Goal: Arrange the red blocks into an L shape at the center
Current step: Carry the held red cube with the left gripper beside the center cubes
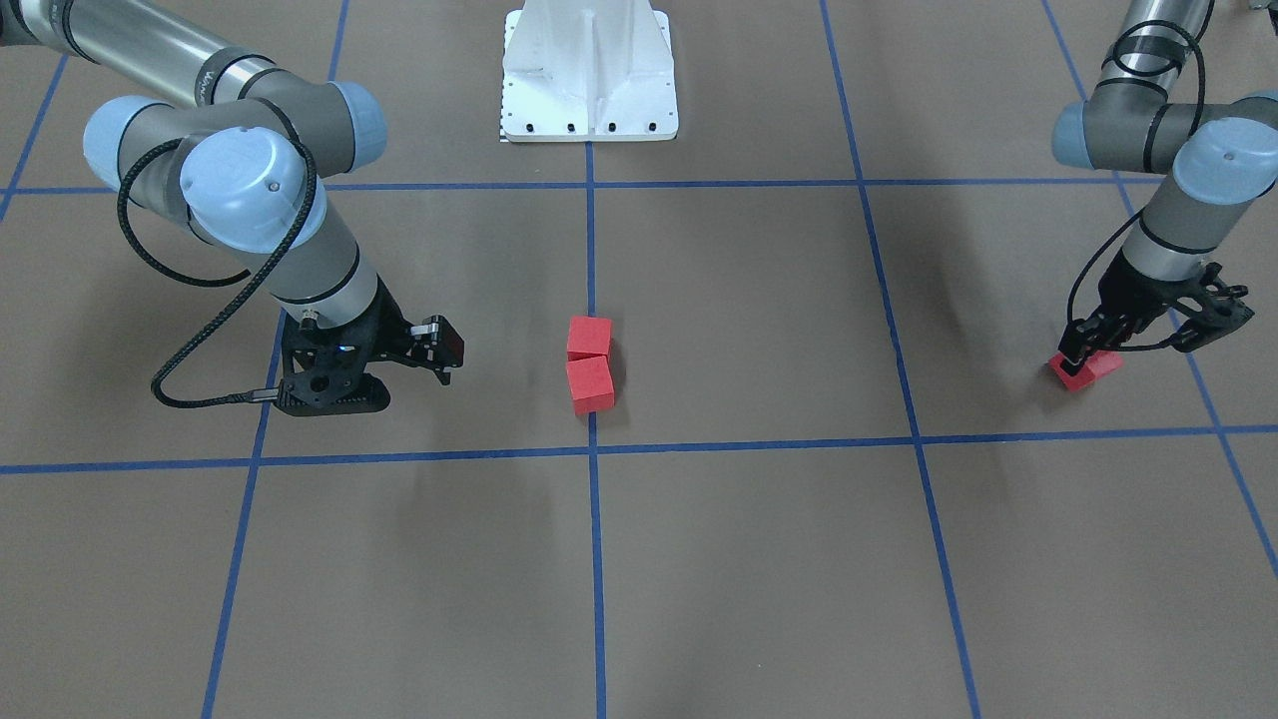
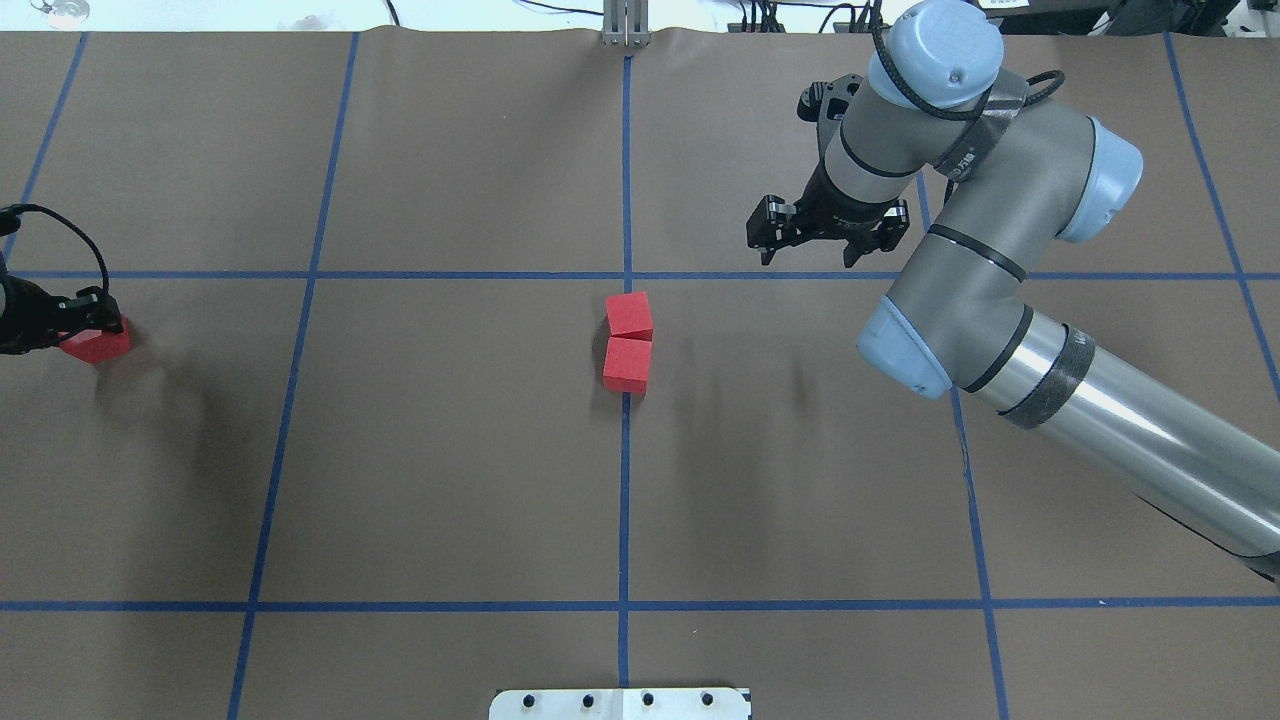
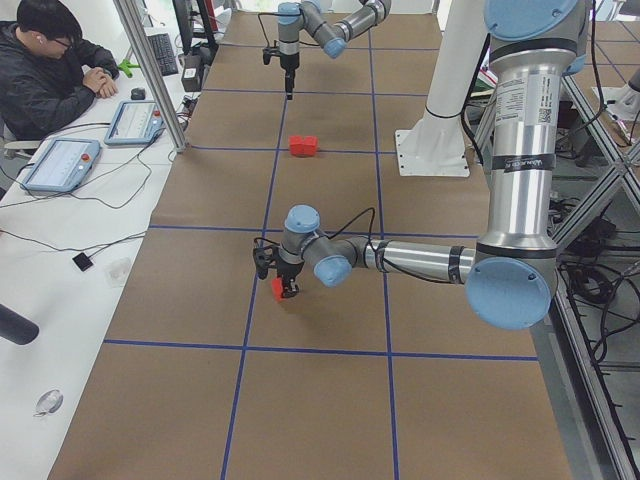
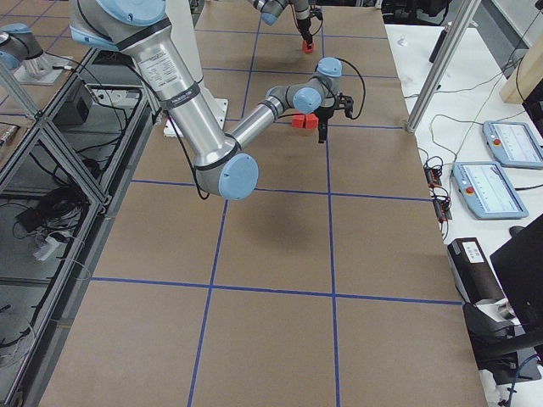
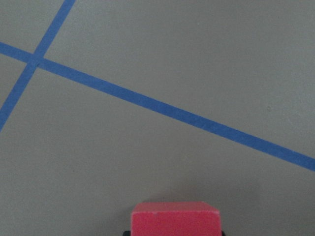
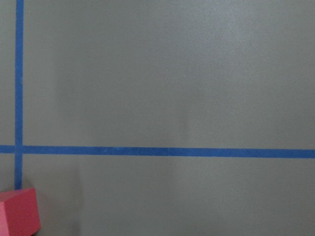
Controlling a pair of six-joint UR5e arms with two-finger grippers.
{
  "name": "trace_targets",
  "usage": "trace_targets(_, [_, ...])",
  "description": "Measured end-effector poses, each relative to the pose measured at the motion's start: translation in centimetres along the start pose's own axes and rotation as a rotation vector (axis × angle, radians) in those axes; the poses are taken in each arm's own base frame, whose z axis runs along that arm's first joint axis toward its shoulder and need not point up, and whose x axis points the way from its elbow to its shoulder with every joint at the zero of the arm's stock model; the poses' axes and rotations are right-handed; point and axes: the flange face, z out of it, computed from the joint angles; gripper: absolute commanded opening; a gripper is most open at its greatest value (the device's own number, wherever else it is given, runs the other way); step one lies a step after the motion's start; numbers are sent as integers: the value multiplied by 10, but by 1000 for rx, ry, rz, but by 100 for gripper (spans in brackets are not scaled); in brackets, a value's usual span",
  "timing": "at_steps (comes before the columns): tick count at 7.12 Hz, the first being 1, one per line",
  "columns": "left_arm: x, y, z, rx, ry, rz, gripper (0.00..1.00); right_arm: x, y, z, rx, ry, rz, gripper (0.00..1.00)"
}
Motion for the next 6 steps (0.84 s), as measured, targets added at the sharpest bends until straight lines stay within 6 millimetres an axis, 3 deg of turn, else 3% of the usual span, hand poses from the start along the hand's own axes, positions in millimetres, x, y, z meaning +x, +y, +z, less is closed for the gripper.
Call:
trace_targets(1, [43,-12,-14,-1,-12,-31,0,1,0,0,0,-1,1,99])
trace_targets(2, [111,-29,-36,-4,-27,-106,0,3,0,0,0,-3,1,99])
trace_targets(3, [193,-38,-64,-12,-35,-213,0,9,-4,-2,5,-2,12,99])
trace_targets(4, [268,-29,-87,-29,-37,-325,0,22,-11,-7,19,4,32,99])
trace_targets(5, [333,-3,-100,-56,-42,-443,0,39,-19,-14,35,8,47,99])
trace_targets(6, [382,24,-99,-83,-62,-559,0,52,-22,-17,49,5,54,99])
